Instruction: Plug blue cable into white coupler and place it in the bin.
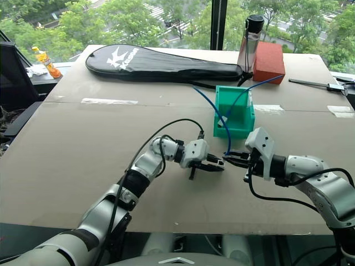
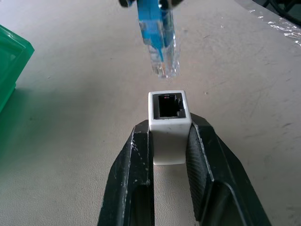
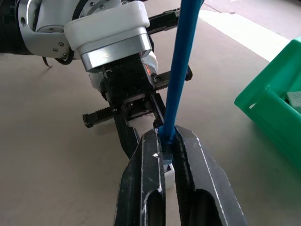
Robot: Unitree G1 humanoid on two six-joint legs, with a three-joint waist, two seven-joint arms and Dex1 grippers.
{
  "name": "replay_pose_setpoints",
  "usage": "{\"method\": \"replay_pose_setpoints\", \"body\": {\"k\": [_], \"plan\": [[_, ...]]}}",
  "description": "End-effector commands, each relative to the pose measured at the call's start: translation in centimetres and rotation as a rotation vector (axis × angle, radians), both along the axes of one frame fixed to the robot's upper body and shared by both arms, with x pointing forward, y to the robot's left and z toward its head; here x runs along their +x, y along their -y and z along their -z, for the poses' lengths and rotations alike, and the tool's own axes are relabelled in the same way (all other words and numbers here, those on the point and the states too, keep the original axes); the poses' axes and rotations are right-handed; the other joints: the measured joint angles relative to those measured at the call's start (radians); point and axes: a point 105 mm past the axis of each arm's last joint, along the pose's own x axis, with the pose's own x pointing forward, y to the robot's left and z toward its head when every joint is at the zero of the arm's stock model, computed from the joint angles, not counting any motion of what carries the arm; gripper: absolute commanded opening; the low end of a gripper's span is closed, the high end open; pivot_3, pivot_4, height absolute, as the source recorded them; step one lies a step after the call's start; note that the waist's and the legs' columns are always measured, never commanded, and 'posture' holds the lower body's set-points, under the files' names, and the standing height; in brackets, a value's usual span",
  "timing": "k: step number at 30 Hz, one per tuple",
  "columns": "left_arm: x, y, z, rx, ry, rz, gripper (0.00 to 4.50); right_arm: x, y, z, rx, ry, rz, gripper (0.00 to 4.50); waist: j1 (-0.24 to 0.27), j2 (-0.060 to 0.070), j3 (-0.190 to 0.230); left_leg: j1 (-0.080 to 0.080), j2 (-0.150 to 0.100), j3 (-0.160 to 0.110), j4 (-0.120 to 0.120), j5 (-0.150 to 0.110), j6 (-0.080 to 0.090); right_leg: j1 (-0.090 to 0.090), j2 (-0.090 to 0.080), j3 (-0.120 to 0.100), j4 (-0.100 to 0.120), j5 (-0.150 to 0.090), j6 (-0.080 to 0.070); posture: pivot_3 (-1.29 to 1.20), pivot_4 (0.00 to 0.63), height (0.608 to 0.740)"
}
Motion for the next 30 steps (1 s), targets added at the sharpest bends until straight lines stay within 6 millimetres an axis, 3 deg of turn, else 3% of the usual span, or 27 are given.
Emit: {"method": "replay_pose_setpoints", "body": {"k": [1,7,16,30], "plan": [[-0.1,0.3,-0.4,-0.005,0.024,0.02,0.33,0.3,-0.6,-0.1,-0.003,0.046,-0.045,0.0,0.0,0.0,0.0,0.0,0.0,0.0,0.0,0.0,0.0,0.0,0.0,0.0,0.0,0.0,0.0,0.0,0.15,0.74],[-0.3,0.4,-0.2,-0.002,0.022,0.025,0.33,0.5,-1.0,1.1,-0.034,0.036,-0.088,0.0,0.0,0.0,0.0,0.0,0.0,0.0,0.0,0.0,0.0,0.0,0.0,0.0,0.0,0.0,0.0,0.0,0.15,0.74],[-0.2,0.4,-0.2,-0.002,0.025,0.019,0.33,0.1,0.0,3.5,-0.165,0.032,-0.143,0.0,0.0,0.0,-0.001,0.002,0.0,0.0,0.0,0.0,0.0,0.0,0.0,0.0,0.001,0.0,0.0,0.0,0.15,0.74],[-0.1,0.4,-0.3,-0.005,0.027,0.015,0.33,0.0,0.1,2.8,-0.182,0.006,-0.19,0.0,0.0,0.0,-0.001,0.002,0.0,0.0,0.001,0.0,0.0,0.001,0.0,0.0,0.001,0.0,0.0,0.0,0.15,0.74]]}}
